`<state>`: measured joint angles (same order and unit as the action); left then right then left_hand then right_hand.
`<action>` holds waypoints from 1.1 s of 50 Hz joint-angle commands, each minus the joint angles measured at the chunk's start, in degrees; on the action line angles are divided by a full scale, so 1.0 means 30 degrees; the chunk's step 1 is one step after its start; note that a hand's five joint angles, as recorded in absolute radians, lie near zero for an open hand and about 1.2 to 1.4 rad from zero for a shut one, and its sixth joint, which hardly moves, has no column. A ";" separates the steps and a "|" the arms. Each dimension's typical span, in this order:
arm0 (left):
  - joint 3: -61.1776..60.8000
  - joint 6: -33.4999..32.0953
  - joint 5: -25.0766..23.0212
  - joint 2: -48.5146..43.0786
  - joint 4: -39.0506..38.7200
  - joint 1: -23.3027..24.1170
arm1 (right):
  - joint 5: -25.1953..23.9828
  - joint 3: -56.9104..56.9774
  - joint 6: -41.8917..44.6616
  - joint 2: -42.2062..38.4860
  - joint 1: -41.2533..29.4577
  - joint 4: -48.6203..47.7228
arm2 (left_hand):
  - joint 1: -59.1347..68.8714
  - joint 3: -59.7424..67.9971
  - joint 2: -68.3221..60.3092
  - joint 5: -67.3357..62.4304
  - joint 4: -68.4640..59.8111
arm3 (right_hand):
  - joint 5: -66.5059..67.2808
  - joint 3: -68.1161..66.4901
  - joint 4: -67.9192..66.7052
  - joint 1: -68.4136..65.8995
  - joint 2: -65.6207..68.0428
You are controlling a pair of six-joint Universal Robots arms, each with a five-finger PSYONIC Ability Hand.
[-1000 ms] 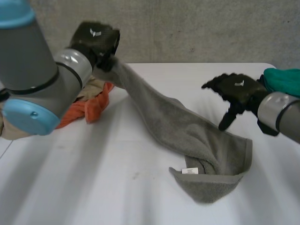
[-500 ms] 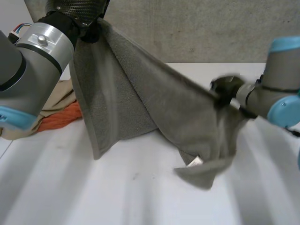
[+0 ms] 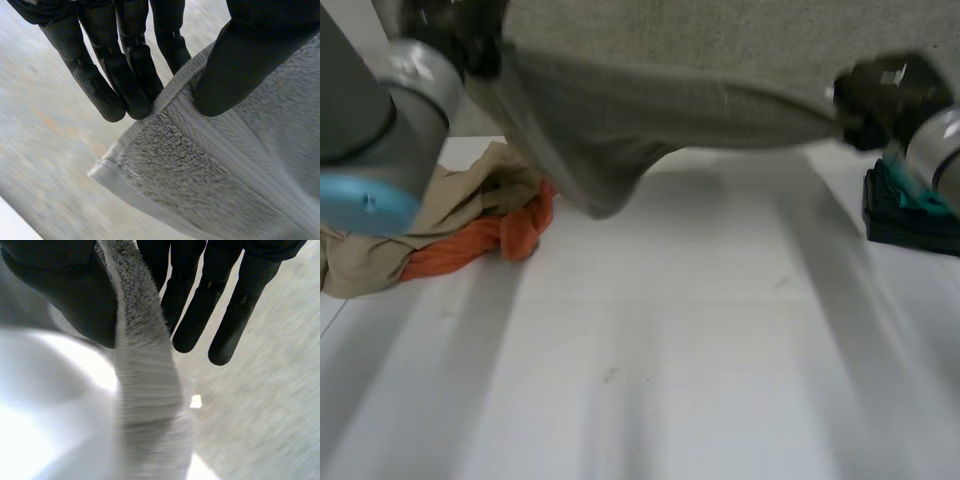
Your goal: Fold the laundry.
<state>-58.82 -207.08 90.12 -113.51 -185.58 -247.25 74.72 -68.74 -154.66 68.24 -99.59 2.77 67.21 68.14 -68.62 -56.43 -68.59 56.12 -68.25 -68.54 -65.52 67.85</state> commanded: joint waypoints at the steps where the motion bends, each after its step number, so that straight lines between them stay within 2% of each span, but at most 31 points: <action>1: -0.6018 0.0004 -0.0830 0.0047 -0.1591 -0.0084 | -0.0767 -0.4034 0.0431 -0.1502 0.0502 -0.0657 | 0.4265 0.3952 -0.3795 -0.4523 -0.3802 | 0.4627 -0.3917 -0.3821 -0.4826 0.4049; 6: -0.7902 -0.0172 -0.0831 -0.1037 -0.2445 -0.0055 | -0.0680 -0.4773 0.0109 -0.3232 0.0561 -0.1304 | 0.4265 0.3952 -0.3795 -0.4523 -0.3802 | 0.4627 -0.3917 -0.3821 -0.4826 0.4049; 8: -0.8195 -0.0405 -0.0831 -0.1389 -0.2446 -0.0113 | -0.0621 -0.4598 -0.0240 -0.4050 0.0649 -0.1363 | 0.4265 0.3952 -0.3795 -0.4523 -0.3802 | 0.1275 -0.0565 -0.0469 -0.1474 0.0697; 11: -0.8372 -0.0583 -0.0802 -0.1508 -0.2417 -0.0318 | -0.0300 -0.3983 -0.0915 -0.4962 0.0854 -0.1363 | 0.4265 0.3952 -0.3795 -0.4523 -0.3802 | -0.0086 0.0797 0.0893 -0.0113 -0.0664; 14: -0.8401 -0.0525 -0.0831 -0.1333 -0.2388 -0.0582 | 0.0431 -0.3251 -0.1969 -0.5548 0.1176 -0.1071 | 0.4265 0.3952 -0.3795 -0.4523 -0.3802 | -0.3451 0.4161 0.4257 0.3252 -0.4028; 19: -0.8547 -0.0612 -0.0802 -0.0864 -0.2154 -0.0904 | 0.2012 -0.2167 -0.3901 -0.5639 0.1849 0.0944 | 0.4265 0.3952 -0.3795 -0.4523 -0.3802 | -0.4517 0.5228 0.5324 0.4318 -0.5095; 26: -0.9162 -0.0846 -0.0772 -0.0366 -0.1188 -0.0875 | 0.2455 -0.1960 -0.3438 -0.4175 0.2260 0.3907 | 0.4265 0.3952 -0.3795 -0.4523 -0.3802 | -0.5304 0.6015 0.6111 0.5105 -0.5882; 29: -0.9660 -0.1226 -0.0772 0.0044 -0.0514 -0.0788 | 0.2338 -0.2340 -0.2181 -0.3296 0.2494 0.4671 | 0.4265 0.3952 -0.3795 -0.4523 -0.3802 | -0.3354 0.4065 0.4161 0.3155 -0.3932; 30: -0.9951 -0.1459 -0.0772 0.0248 -0.0135 -0.0788 | 0.2077 -0.2689 -0.1219 -0.2888 0.2582 0.4904 | 0.4265 0.3952 -0.3795 -0.4523 -0.3802 | 0.3874 -0.3163 -0.3067 -0.4073 0.3296; 31: -1.0099 -0.1607 -0.0743 0.0366 0.0042 -0.0788 | 0.1900 -0.2924 -0.0601 -0.2681 0.2641 0.4993 | 0.4265 0.3952 -0.3795 -0.4523 -0.3802 | 0.4619 -0.3909 -0.3813 -0.4819 0.4042; 35: -1.1066 -0.2397 -0.0539 0.0893 0.1301 -0.0788 | 0.0524 -0.4243 0.3525 -0.1685 0.2963 0.5812 | 0.4265 0.3952 -0.3795 -0.4523 -0.3802 | 0.4627 -0.3917 -0.3821 -0.4826 0.4049; 37: -1.1680 -0.3041 -0.0130 0.1216 0.2558 -0.0700 | 0.0170 -0.5238 0.7215 -0.1128 0.3255 0.7508 | 0.4265 0.3952 -0.3795 -0.4523 -0.3802 | 0.4627 -0.3917 -0.3821 -0.4826 0.4049; 39: -1.2207 -0.3597 0.0309 0.1392 0.3817 -0.0583 | 0.0315 -0.5882 0.9881 -0.0718 0.3694 0.8971 | 0.4265 0.3952 -0.3795 -0.4523 -0.3802 | 0.4627 -0.3917 -0.3821 -0.4826 0.4049; 40: -1.2703 -0.4267 0.0602 0.1596 0.5071 -0.0408 | 0.0664 -0.6495 1.2330 -0.0310 0.4247 1.0342 | 0.4265 0.3952 -0.3795 -0.4523 -0.3802 | 0.4627 -0.3917 -0.3821 -0.4826 0.4049; 45: -1.4054 -0.6234 0.0518 0.2095 0.7221 0.0032 | 0.1780 -0.7993 1.8294 0.0776 0.5628 1.4130 | 0.4265 0.3952 -0.3795 -0.4523 -0.3802 | 0.4627 -0.3917 -0.3821 -0.4826 0.4049; 47: -1.4289 -0.6675 0.0459 0.2154 0.7222 0.0178 | 0.1752 -0.8054 1.8566 0.0866 0.5776 1.4252 | 0.4265 0.3952 -0.3795 -0.4523 -0.3802 | 0.4627 -0.3917 -0.3821 -0.4826 0.4049; 51: -1.3854 -0.7115 0.0545 0.1921 0.6959 0.0676 | 0.1314 -0.7528 1.7338 0.0487 0.5572 1.3229 | 0.4265 0.3952 -0.3795 -0.4523 -0.3802 | 0.4627 -0.3917 -0.3821 -0.4826 0.4049; 55: -1.0874 -0.6971 0.1246 0.0316 0.6258 0.1029 | 0.1137 -0.6328 1.6370 -0.0539 0.5074 1.1853 | 0.4265 0.3952 -0.3795 -0.4523 -0.3802 | 0.4627 -0.3917 -0.3821 -0.4826 0.4049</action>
<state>-100.18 -228.14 92.04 -107.82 -164.03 -245.52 79.03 -91.68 -100.67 69.78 -82.66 43.40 67.21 68.14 -68.62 -56.43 -68.60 57.55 -68.08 -68.57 -64.81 67.82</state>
